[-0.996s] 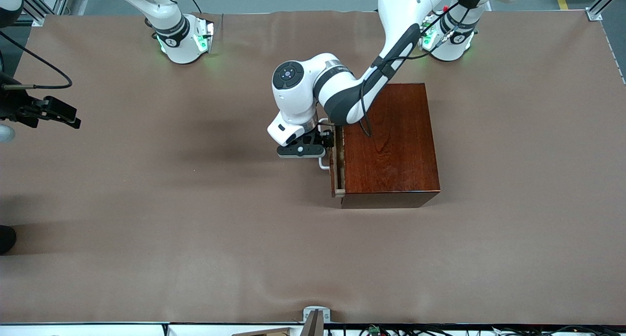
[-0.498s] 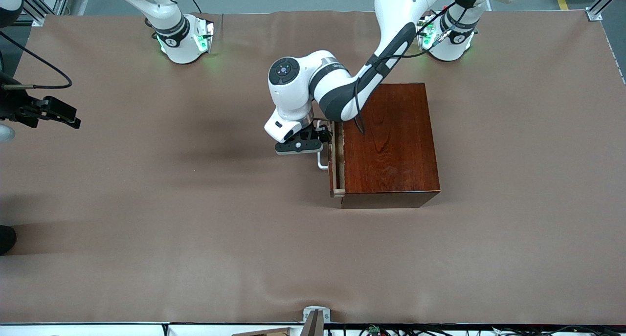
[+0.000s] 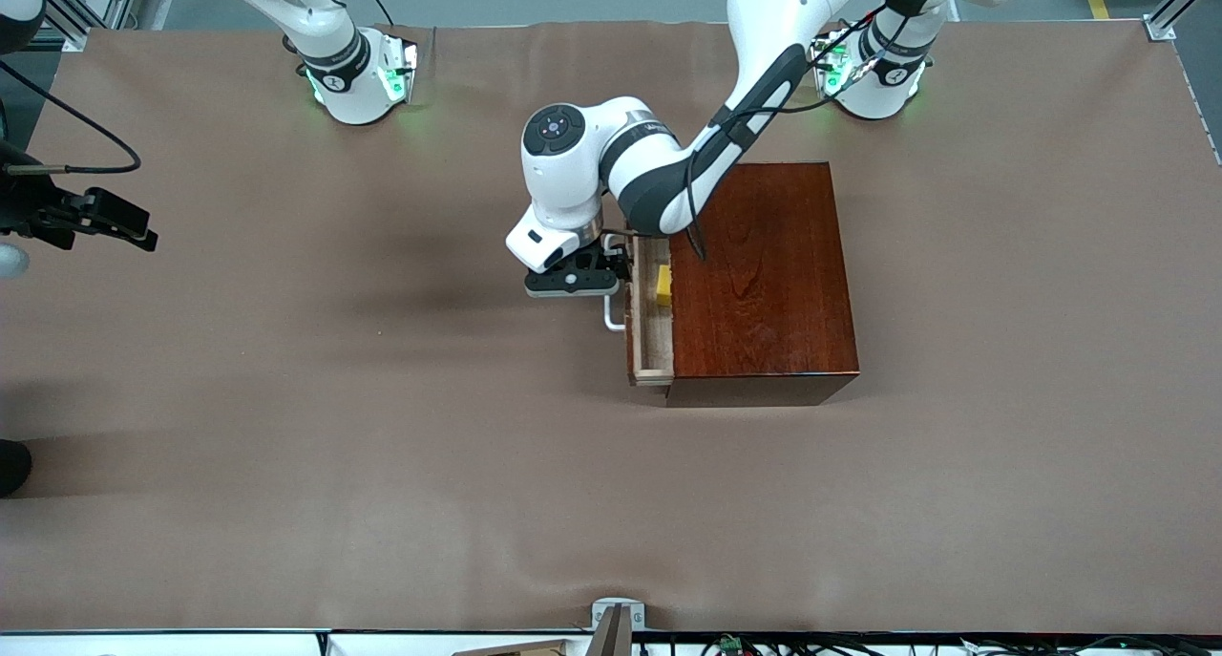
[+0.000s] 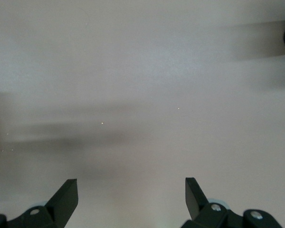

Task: Open drawer, take yellow block, close drawer
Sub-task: 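Pull the drawer open by its handle with the left gripper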

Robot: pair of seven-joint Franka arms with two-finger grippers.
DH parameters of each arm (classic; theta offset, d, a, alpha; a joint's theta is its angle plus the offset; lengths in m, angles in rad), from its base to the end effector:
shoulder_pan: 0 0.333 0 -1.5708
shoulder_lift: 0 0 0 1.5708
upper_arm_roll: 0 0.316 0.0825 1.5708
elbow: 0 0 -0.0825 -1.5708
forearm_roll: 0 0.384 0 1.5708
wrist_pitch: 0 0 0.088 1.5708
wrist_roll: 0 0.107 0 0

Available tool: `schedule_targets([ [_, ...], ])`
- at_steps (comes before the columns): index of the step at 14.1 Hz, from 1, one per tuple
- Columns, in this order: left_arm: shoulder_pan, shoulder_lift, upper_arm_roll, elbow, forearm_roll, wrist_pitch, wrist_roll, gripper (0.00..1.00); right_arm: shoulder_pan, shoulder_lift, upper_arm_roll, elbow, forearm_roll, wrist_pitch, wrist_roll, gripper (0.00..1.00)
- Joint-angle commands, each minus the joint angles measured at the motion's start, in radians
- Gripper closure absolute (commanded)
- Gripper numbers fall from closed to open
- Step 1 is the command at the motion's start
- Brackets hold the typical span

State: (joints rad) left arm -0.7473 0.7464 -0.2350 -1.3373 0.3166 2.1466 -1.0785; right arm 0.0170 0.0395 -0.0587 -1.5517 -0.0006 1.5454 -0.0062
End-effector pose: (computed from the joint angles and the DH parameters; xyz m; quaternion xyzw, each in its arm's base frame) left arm 0.4578 -0.5894 0.3016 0.9974 0.0009 0.0716 0.0065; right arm 0.5630 -0.0229 0.6093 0.9996 -0.0177 -0.0229 0.0009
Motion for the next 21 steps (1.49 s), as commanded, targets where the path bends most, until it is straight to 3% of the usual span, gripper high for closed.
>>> schedule_targets([
  [1,-0.012,0.025,-0.004,0.024,-0.01,0.05,-0.005,0.0,0.004,0.011,0.0,0.024,-0.007,-0.008,0.015,0.0],
  [12,-0.063,0.044,-0.006,0.027,-0.03,0.17,-0.003,0.0,0.003,0.011,0.0,0.024,-0.007,-0.008,0.015,0.0],
  [21,-0.095,0.067,-0.015,0.076,-0.03,0.188,-0.005,0.0,0.003,0.011,0.0,0.024,-0.007,-0.008,0.015,0.0],
])
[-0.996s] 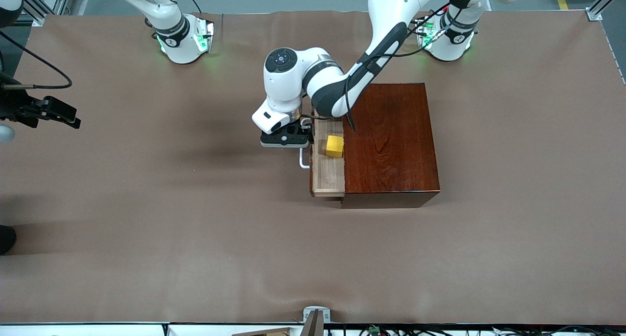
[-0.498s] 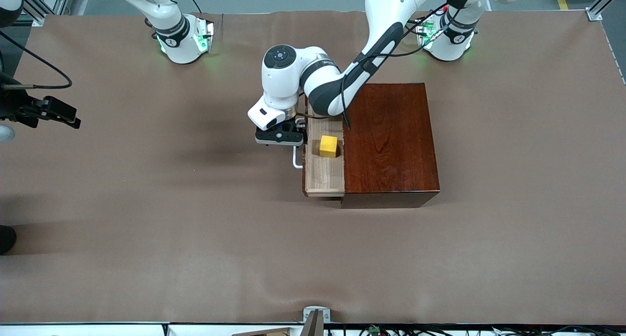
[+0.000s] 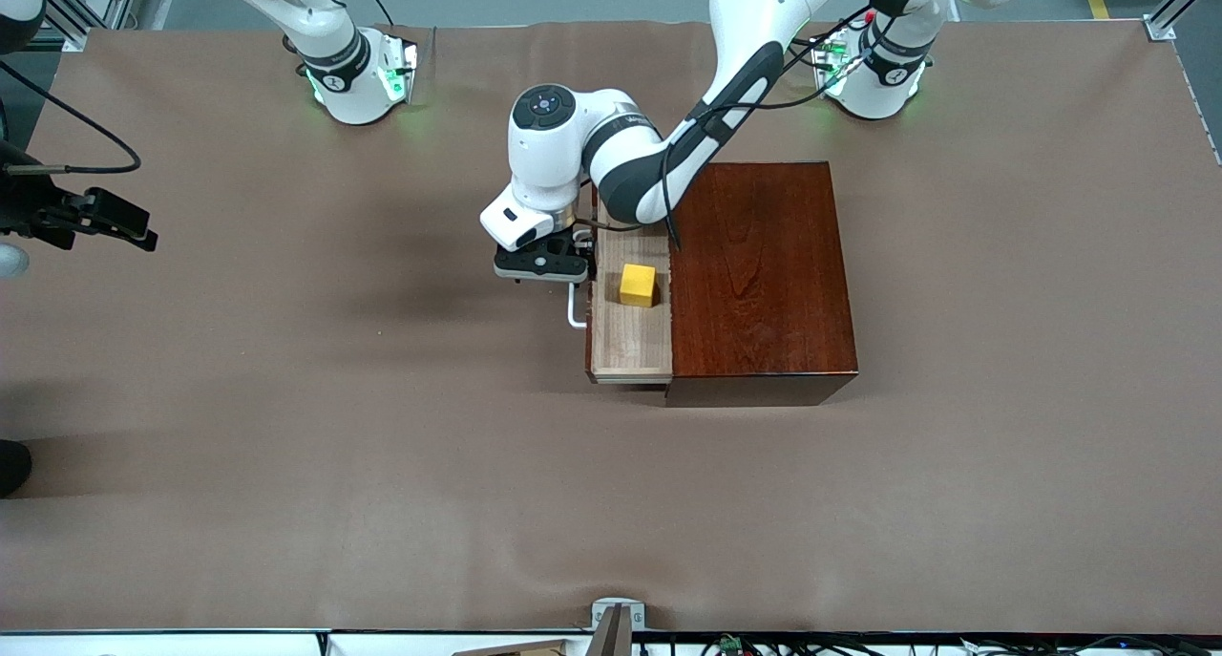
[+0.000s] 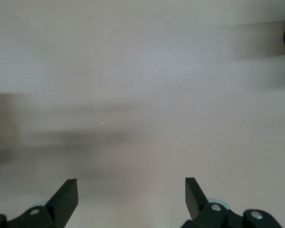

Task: Open drawer, take yellow block, close drawer
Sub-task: 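Pull the drawer open by its handle with the left gripper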

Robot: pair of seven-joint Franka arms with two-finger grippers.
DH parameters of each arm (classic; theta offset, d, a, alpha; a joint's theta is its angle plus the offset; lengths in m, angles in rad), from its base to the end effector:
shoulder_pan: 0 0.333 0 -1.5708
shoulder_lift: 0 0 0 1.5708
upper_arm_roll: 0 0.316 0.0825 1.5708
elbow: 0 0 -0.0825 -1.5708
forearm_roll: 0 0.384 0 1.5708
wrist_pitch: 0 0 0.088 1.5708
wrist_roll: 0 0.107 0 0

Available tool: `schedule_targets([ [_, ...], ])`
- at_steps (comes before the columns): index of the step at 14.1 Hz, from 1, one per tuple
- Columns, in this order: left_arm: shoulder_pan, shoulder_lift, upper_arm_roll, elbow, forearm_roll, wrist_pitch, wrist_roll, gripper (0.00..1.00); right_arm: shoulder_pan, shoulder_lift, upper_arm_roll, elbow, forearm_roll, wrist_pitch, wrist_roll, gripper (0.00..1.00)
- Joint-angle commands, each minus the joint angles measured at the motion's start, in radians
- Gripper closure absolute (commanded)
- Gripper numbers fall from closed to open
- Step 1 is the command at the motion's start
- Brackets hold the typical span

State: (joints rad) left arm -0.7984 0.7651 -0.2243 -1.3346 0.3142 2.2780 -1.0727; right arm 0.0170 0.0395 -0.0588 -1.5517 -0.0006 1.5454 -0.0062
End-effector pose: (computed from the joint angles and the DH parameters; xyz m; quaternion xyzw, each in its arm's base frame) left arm 0.4360 -0.6202 0.3014 0.9932 -0.0272 0.0970 0.0586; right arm 0.5630 -0.0229 0.6093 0.9996 -0.0178 -0.0229 0.0009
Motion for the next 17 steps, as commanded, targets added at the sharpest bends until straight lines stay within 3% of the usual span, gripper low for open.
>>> schedule_targets([
  [1,-0.047,0.048,-0.027,0.077,-0.027,0.058,-0.009,0.0,0.003,0.011,0.0,0.024,-0.007,-0.008,0.015,0.0],
  [8,-0.047,0.019,-0.029,0.077,-0.03,0.046,-0.01,0.0,0.004,0.011,0.0,0.025,-0.007,-0.008,0.015,0.0],
  [17,-0.016,-0.092,-0.026,0.074,-0.11,-0.058,-0.009,0.0,0.003,0.014,0.0,0.024,-0.007,-0.008,0.015,0.0],
])
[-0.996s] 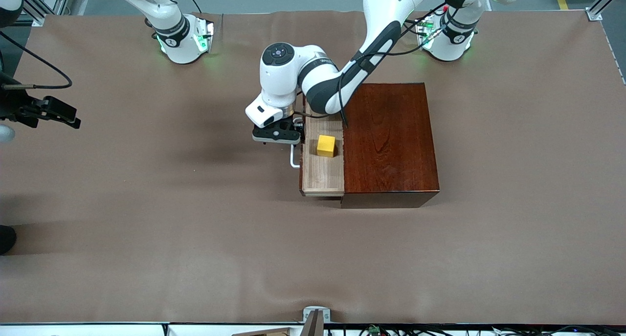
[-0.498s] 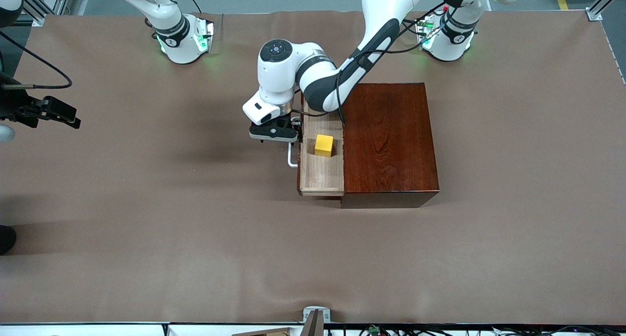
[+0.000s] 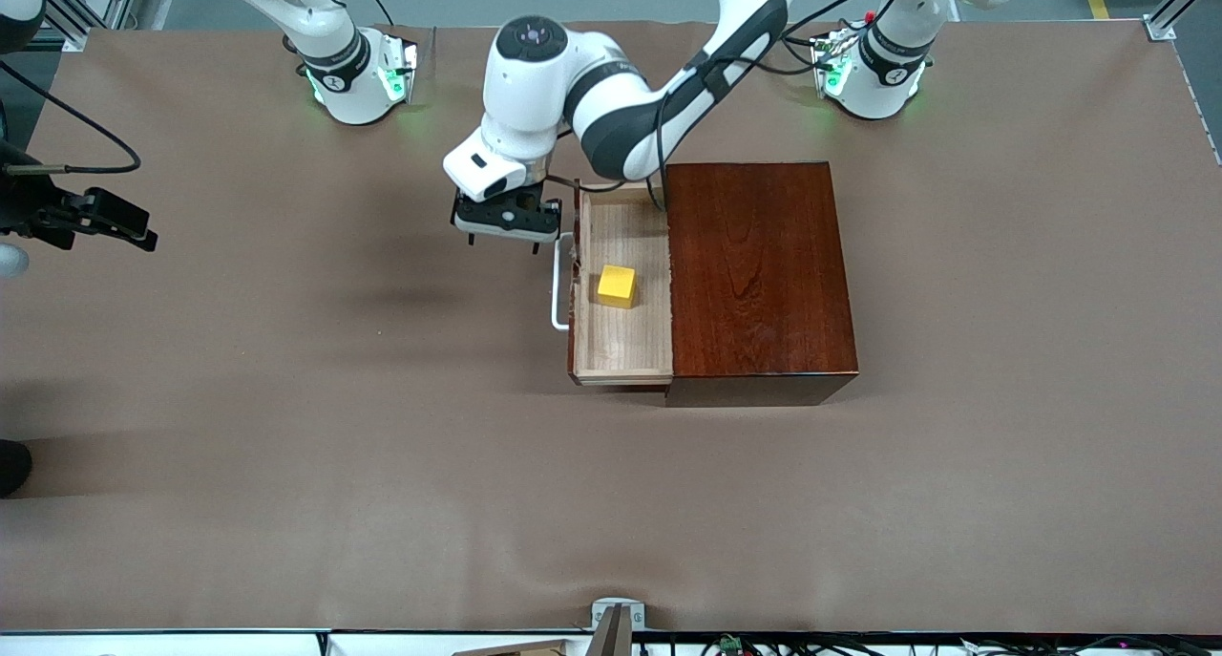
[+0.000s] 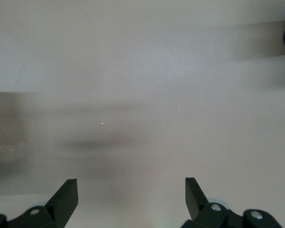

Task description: Open drawer, take yellow block, close drawer

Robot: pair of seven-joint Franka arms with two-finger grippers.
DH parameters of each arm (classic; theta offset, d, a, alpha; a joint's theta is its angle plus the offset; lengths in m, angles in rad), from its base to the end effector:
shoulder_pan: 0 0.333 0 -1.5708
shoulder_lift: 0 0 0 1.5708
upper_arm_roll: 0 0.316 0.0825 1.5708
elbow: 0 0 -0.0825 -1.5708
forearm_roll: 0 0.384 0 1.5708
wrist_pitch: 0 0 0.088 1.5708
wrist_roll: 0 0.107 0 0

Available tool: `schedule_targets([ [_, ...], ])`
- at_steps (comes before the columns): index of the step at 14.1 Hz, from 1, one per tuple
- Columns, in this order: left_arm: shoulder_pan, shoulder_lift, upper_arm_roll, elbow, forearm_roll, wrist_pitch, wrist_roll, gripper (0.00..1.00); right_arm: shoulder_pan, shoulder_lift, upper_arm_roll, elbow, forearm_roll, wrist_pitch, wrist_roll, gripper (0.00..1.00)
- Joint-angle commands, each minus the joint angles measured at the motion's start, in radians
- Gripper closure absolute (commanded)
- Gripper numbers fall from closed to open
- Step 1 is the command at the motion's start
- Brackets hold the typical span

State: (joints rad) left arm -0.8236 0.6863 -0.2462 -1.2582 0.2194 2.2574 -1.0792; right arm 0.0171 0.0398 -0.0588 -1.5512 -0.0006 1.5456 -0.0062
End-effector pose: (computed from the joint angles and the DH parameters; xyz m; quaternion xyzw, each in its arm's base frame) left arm 0.4183 -0.6439 0.3975 0.9859 -0.0106 0.0991 0.1344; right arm 0.5632 -0.0229 0.6093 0.9996 -0.0177 -0.0227 0.0009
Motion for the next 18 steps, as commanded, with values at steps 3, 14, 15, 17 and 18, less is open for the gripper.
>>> schedule_targets([
  [3,0.088,-0.144,-0.001,-0.003,-0.112,-0.253,0.002,0.0,0.006,0.017,0.001,0.025,-0.006,-0.007,0.015,0.0],
  [14,0.569,-0.477,0.001,-0.09,-0.14,-0.782,0.937,0.0,0.087,0.121,0.004,0.045,0.053,0.037,0.006,0.0],
  [15,0.622,-0.499,-0.001,-0.111,-0.14,-0.782,0.99,0.0,0.101,0.138,0.004,0.052,0.053,0.037,0.015,0.0],
  [17,0.691,-0.539,-0.001,-0.154,-0.143,-0.78,1.021,0.0,0.132,0.163,0.004,0.066,0.059,0.039,0.084,0.0],
  [18,0.722,-0.553,-0.001,-0.173,-0.144,-0.78,1.024,0.0,0.158,0.178,0.004,0.072,0.06,0.042,0.176,0.0],
])
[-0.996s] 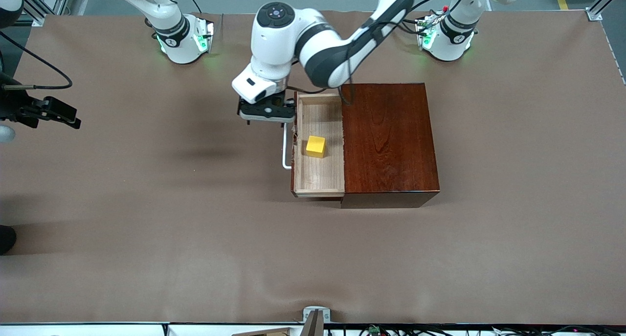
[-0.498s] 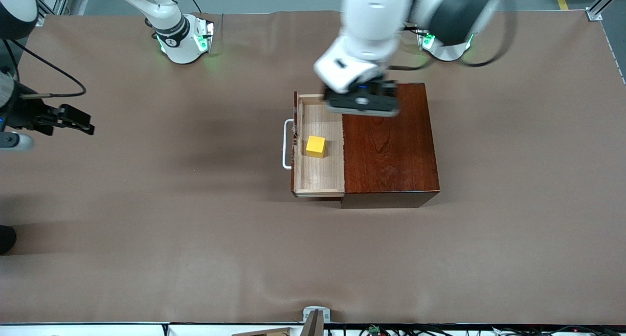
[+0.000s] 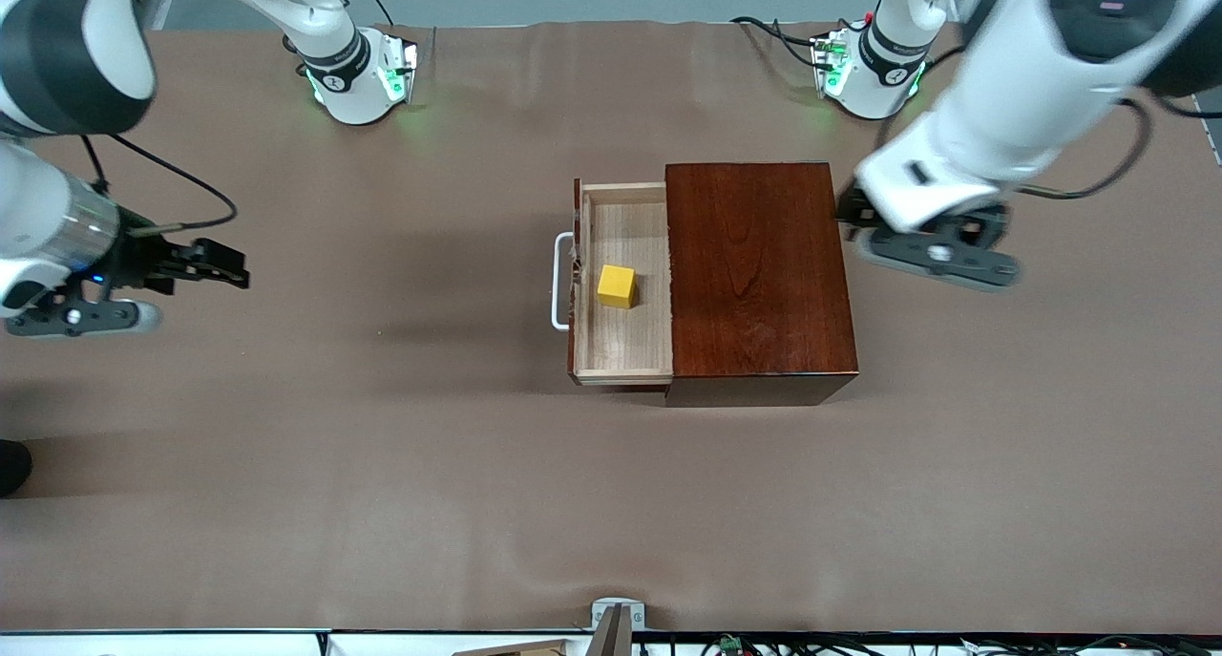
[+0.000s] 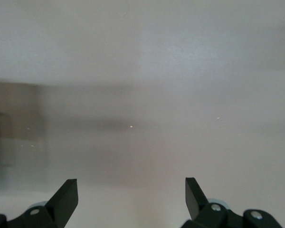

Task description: Open drawer, take yellow block, close drawer

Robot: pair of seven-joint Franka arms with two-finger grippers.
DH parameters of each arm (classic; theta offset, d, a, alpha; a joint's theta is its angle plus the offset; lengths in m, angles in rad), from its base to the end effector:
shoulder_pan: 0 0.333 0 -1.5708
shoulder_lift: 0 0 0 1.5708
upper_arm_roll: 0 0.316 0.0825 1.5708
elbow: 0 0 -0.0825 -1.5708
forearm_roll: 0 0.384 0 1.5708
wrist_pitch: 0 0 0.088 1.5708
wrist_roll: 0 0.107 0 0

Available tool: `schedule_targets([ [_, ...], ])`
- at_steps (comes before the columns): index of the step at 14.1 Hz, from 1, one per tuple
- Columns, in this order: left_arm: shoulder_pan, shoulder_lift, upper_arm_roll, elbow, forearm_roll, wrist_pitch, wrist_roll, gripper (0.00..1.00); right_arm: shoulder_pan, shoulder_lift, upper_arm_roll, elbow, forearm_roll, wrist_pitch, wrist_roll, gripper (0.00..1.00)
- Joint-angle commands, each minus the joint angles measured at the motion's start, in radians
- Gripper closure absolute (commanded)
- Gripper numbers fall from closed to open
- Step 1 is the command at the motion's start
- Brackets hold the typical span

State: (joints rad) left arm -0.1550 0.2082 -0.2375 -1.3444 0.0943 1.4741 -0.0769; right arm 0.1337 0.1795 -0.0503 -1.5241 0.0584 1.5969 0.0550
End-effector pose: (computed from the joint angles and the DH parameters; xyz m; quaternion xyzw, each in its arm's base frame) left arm 0.5704 -0.2069 0.6041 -0.9873 0.1526 0.0302 0.0305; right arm 0.6024 0.0589 0.5446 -0.9982 -0.0120 0.0548 0.0209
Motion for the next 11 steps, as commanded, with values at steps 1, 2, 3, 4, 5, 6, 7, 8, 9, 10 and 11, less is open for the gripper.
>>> schedule_targets([
  [1,0.081,-0.097,-0.009,-0.114,-0.025,0.006,0.032,0.0,0.062,0.061,-0.005,0.059,0.003,0.007,0.211,0.0],
  [2,0.115,-0.114,-0.009,-0.14,-0.028,0.014,0.054,0.0,0.075,0.083,-0.003,0.071,0.008,0.024,0.279,0.0],
  [3,0.146,-0.124,-0.009,-0.153,-0.03,0.023,0.069,0.0,0.089,0.101,-0.003,0.079,0.009,0.032,0.323,0.0],
  [4,0.185,-0.124,-0.009,-0.153,-0.031,0.023,0.084,0.0,0.111,0.115,-0.003,0.085,0.008,0.035,0.366,0.0],
  [5,0.212,-0.124,-0.009,-0.153,-0.033,0.025,0.126,0.0,0.142,0.127,-0.005,0.09,0.003,0.037,0.434,0.0],
  [6,0.225,-0.124,-0.008,-0.151,-0.034,0.025,0.146,0.0,0.171,0.142,-0.005,0.097,0.001,0.038,0.533,0.0],
  [7,0.235,-0.125,0.0,-0.15,-0.036,0.026,0.149,0.0,0.197,0.159,-0.005,0.111,0.0,0.041,0.65,0.0],
  [8,0.226,-0.122,0.021,-0.148,-0.038,0.029,0.155,0.0,0.219,0.175,-0.005,0.119,0.001,0.041,0.777,0.0],
  [9,0.198,-0.127,0.059,-0.15,-0.036,0.029,0.155,0.0,0.243,0.192,-0.005,0.128,0.001,0.046,0.909,0.0],
  [10,0.151,-0.127,0.108,-0.148,-0.036,0.029,0.155,0.0,0.271,0.211,-0.005,0.133,-0.005,0.057,1.004,0.0],
  [11,0.099,-0.128,0.174,-0.148,-0.038,0.028,0.157,0.0,0.296,0.234,-0.006,0.133,-0.014,0.076,1.057,0.0],
])
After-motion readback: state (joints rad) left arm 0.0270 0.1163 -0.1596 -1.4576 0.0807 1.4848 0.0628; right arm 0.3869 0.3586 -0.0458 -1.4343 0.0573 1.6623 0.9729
